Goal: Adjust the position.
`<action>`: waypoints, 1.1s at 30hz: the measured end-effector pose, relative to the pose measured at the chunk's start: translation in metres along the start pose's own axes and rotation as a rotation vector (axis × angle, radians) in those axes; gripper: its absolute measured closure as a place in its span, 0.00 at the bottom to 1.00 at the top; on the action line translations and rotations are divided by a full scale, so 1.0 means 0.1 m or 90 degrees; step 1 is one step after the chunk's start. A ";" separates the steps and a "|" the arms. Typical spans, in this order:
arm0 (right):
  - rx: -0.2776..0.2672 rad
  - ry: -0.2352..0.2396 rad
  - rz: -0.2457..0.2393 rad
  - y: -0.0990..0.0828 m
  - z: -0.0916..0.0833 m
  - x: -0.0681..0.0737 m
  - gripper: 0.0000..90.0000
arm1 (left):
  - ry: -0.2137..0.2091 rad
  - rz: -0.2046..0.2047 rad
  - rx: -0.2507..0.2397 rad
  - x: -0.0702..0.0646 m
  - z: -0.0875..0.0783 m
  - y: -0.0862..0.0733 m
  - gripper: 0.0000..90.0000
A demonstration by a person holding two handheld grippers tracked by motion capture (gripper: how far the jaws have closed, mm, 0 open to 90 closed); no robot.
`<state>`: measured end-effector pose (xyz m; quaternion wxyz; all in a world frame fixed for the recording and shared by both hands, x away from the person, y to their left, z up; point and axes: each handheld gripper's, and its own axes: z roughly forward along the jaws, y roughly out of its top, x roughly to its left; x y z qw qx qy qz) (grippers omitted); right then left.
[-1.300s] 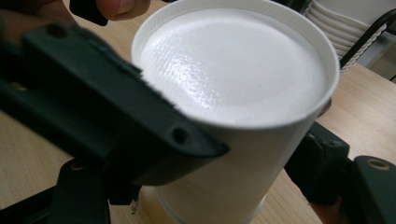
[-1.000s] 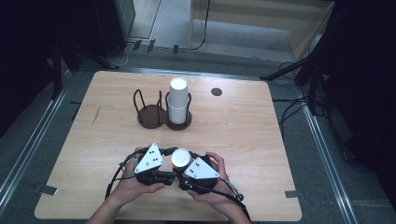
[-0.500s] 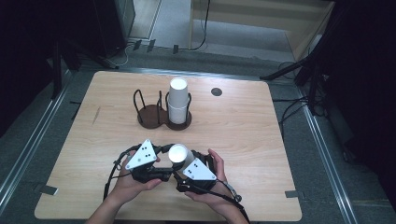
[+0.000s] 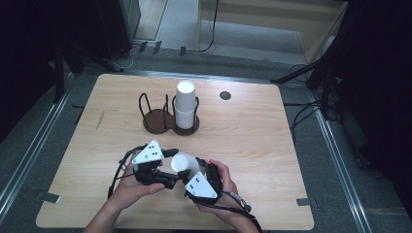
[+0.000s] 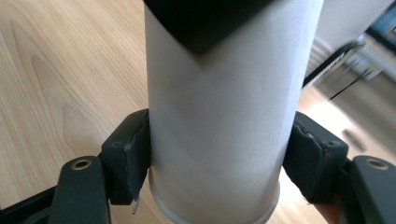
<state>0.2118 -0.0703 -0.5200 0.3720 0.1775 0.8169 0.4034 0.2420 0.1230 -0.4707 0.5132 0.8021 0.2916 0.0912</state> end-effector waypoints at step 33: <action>-0.016 -0.058 0.011 0.06 -0.05 -0.08 0.22 | 0.103 -0.053 -0.123 0.20 -0.09 -0.09 0.36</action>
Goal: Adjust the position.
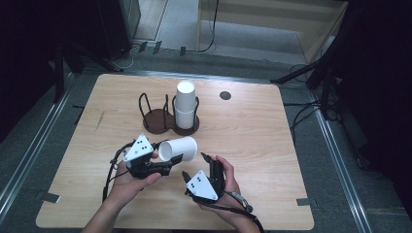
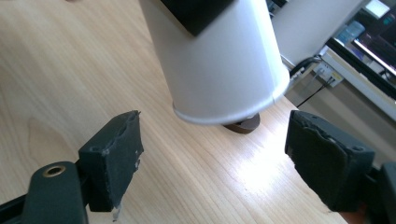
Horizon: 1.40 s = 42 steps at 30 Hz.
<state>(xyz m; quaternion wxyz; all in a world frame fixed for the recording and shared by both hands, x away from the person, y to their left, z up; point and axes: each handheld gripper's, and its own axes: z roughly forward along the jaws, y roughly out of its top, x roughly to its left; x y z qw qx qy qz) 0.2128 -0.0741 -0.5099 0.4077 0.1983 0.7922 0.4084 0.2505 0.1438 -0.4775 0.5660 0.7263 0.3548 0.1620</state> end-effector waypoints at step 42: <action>-0.081 0.052 0.652 0.20 -0.09 -0.51 0.13 | 0.052 0.029 -0.260 0.07 0.10 -0.20 0.36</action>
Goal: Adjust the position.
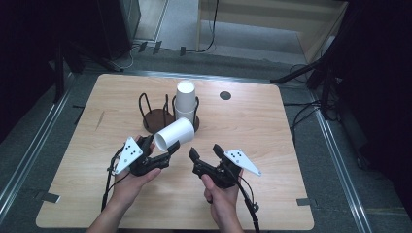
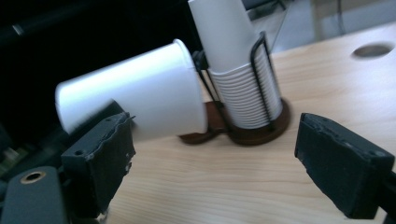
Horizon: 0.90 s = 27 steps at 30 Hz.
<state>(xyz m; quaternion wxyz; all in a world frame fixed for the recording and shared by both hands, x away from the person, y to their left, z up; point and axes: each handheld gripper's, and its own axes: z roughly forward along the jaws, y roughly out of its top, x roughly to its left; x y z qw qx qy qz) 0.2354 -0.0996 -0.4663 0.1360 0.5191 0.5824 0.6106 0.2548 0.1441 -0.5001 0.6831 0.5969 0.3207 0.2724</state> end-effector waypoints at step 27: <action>-0.011 0.051 0.627 -0.04 0.32 0.05 0.05 | -0.026 0.033 -0.005 -0.15 0.07 -0.09 0.36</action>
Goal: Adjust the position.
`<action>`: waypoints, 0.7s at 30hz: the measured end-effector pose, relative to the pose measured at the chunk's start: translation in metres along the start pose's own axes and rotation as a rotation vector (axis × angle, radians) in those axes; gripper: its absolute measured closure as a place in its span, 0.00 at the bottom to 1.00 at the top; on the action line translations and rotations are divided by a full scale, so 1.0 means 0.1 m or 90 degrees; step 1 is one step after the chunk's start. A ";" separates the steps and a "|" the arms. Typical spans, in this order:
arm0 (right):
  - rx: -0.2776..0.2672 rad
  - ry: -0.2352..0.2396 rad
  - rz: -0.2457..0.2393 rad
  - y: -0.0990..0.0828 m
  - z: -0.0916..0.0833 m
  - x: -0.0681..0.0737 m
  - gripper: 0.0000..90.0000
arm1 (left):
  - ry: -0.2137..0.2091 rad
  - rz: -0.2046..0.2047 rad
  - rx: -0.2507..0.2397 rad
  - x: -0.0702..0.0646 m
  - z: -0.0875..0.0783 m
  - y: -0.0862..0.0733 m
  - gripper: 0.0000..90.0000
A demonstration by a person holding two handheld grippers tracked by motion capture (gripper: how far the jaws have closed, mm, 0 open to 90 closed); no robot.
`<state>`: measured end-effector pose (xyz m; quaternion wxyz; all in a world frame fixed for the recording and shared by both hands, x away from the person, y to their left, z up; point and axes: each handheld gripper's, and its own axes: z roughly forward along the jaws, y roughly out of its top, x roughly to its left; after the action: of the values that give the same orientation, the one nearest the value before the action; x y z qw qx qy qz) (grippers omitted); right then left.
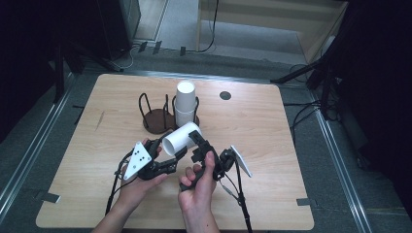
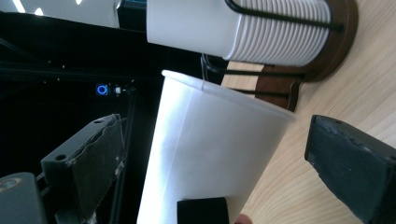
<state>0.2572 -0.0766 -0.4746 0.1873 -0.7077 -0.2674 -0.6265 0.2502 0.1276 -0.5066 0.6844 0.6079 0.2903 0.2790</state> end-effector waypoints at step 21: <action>0.046 0.023 0.079 0.07 0.17 -0.13 0.16 | -0.035 0.029 0.007 -0.07 0.02 -0.02 0.36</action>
<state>0.2735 -0.0737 -0.4895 0.2559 -0.7045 -0.2423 -0.6160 0.2464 0.1208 -0.5077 0.6821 0.6255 0.2595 0.2760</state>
